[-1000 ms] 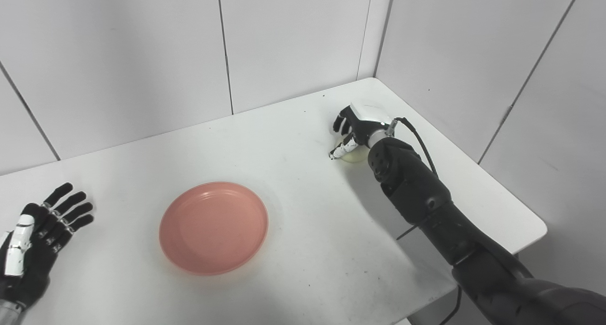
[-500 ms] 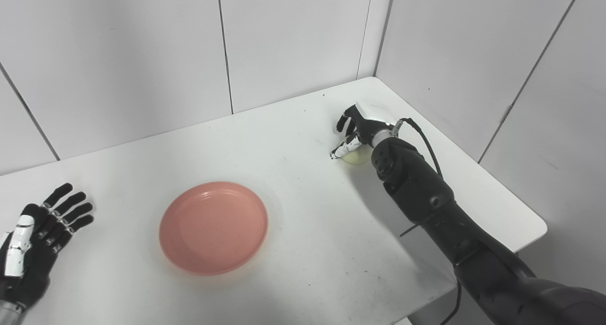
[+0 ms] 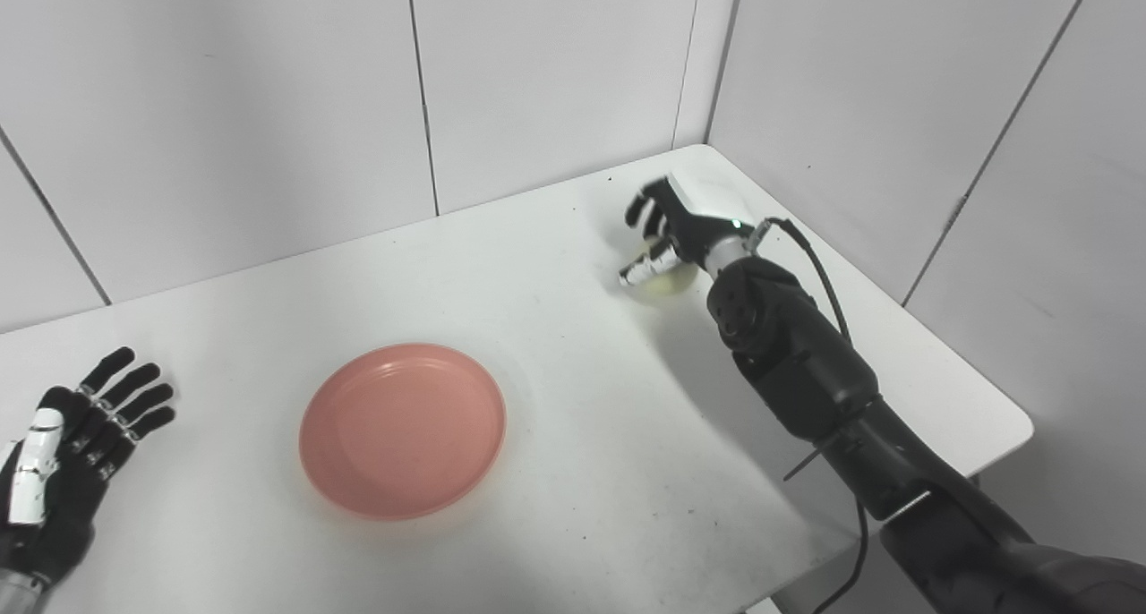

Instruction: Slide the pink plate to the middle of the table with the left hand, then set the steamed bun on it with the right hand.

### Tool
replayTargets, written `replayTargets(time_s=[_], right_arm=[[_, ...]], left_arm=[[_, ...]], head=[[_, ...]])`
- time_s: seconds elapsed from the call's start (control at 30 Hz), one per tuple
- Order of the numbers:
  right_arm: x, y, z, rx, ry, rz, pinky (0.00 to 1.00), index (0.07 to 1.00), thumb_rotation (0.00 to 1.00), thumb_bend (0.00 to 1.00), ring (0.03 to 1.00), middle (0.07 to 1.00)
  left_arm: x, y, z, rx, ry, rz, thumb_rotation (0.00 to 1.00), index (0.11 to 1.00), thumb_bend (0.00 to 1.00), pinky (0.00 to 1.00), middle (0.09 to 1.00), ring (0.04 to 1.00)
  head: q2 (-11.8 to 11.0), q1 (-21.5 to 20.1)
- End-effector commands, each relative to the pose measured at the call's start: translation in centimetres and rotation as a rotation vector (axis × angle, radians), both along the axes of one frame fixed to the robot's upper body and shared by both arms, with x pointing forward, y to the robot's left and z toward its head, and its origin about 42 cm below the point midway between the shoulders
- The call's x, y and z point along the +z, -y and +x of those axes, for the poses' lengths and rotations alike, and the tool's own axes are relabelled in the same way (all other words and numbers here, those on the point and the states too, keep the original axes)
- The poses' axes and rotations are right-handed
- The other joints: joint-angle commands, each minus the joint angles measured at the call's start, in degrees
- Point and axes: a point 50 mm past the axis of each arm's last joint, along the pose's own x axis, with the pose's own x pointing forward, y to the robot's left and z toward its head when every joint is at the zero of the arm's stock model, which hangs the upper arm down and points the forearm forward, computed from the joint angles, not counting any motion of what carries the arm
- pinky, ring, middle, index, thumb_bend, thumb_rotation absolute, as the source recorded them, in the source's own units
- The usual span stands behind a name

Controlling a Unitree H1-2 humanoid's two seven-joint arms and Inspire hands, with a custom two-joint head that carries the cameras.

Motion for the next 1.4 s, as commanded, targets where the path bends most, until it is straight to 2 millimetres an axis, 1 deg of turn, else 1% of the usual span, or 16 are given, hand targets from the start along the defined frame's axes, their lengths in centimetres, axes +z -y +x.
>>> replayTargets(time_s=[0.0,0.13,0.23,0.37,0.4,0.43,0.53,0.6,0.63,0.67,0.7,0.87,1.07,1.2,1.23,1.37], right_arm=[[3.1,-0.6,0.1,0.014,0.077,-0.02,0.37,0.54,0.0,0.52,0.443,0.453],[4.4,-2.3,-0.1,0.058,0.096,-0.019,0.37,0.546,0.0,0.52,0.439,0.454],[5.4,-4.0,-0.3,0.119,0.107,-0.019,0.35,0.544,0.0,0.52,0.425,0.453],[6.3,-5.9,-0.5,0.185,0.122,-0.019,0.34,0.545,0.0,0.52,0.421,0.447],[6.5,-6.3,-0.6,0.198,0.122,-0.02,0.33,0.546,0.0,0.52,0.42,0.445],[6.6,-6.5,-0.6,0.205,0.121,-0.021,0.33,0.546,0.0,0.52,0.419,0.443],[7.3,-8.8,-0.7,0.273,0.124,-0.03,0.32,0.548,0.0,0.51,0.406,0.436],[7.5,-9.6,-0.7,0.297,0.121,-0.03,0.32,0.55,0.0,0.51,0.402,0.435],[7.7,-10.4,-0.7,0.321,0.119,-0.028,0.32,0.55,0.0,0.51,0.401,0.434],[7.8,-10.9,-0.8,0.337,0.118,-0.027,0.31,0.55,0.0,0.51,0.395,0.432],[7.8,-11.7,-0.7,0.365,0.118,-0.034,0.31,0.549,0.0,0.51,0.394,0.433],[7.6,-14.0,-0.4,0.453,0.11,-0.046,0.31,0.549,0.0,0.51,0.394,0.436],[6.6,-16.8,-0.2,0.542,0.066,-0.018,0.31,0.545,0.0,0.52,0.392,0.431],[5.5,-18.7,-0.5,0.592,0.044,-0.02,0.31,0.545,0.0,0.52,0.387,0.43],[5.3,-19.1,-0.6,0.602,0.038,-0.023,0.3,0.545,0.0,0.52,0.379,0.428],[4.3,-20.2,-0.8,0.638,0.016,-0.023,0.29,0.545,0.0,0.51,0.369,0.424]], left_arm=[[-6.6,1.1,-4.3,-0.005,-0.255,0.007,0.94,0.859,0.59,0.82,0.86,0.836],[-6.4,1.9,-4.4,-0.004,-0.251,0.01,0.95,0.863,0.59,0.83,0.86,0.838],[-6.1,2.6,-4.5,-0.003,-0.248,0.011,0.96,0.864,0.58,0.84,0.862,0.843],[-6.0,3.6,-4.7,-0.003,-0.246,0.018,0.97,0.871,0.58,0.85,0.872,0.856],[-6.0,3.9,-4.7,-0.005,-0.244,0.019,0.98,0.872,0.58,0.86,0.874,0.858],[-6.0,4.1,-4.7,-0.006,-0.243,0.02,0.98,0.874,0.58,0.86,0.876,0.86],[-5.6,5.3,-4.9,-0.003,-0.242,0.018,1.0,0.875,0.56,0.87,0.878,0.864],[-5.5,6.0,-4.9,-0.002,-0.241,0.018,1.0,0.876,0.55,0.87,0.88,0.867],[-5.3,6.5,-5.0,-0.004,-0.239,0.019,1.0,0.876,0.55,0.87,0.88,0.867],[-5.2,6.8,-5.0,-0.004,-0.239,0.02,1.0,0.884,0.54,0.89,0.886,0.876],[-5.0,7.2,-5.1,-0.004,-0.238,0.023,1.0,0.888,0.54,0.9,0.889,0.879],[-4.3,9.2,-5.2,0.003,-0.238,0.025,1.0,0.895,0.52,0.9,0.89,0.882],[-3.8,11.4,-5.1,0.008,-0.229,0.058,1.0,0.908,0.51,0.92,0.899,0.889],[-3.5,12.5,-5.0,0.012,-0.238,0.052,1.0,0.913,0.51,0.94,0.907,0.895],[-3.5,12.7,-4.9,0.012,-0.239,0.053,1.0,0.915,0.51,0.94,0.91,0.899],[-3.4,13.3,-4.7,0.014,-0.241,0.061,1.0,0.916,0.51,0.94,0.912,0.902]], head=[[-0.1,0.8],[-0.2,2.0],[-0.5,3.5],[-0.6,5.3],[-0.7,6.5],[-0.7,6.5],[-0.8,8.9],[-0.8,10.2],[-0.8,11.7],[-0.8,11.7],[-0.7,13.4],[-0.6,18.6],[-0.2,24.0],[0.2,26.8],[0.2,26.8],[0.8,28.6]])
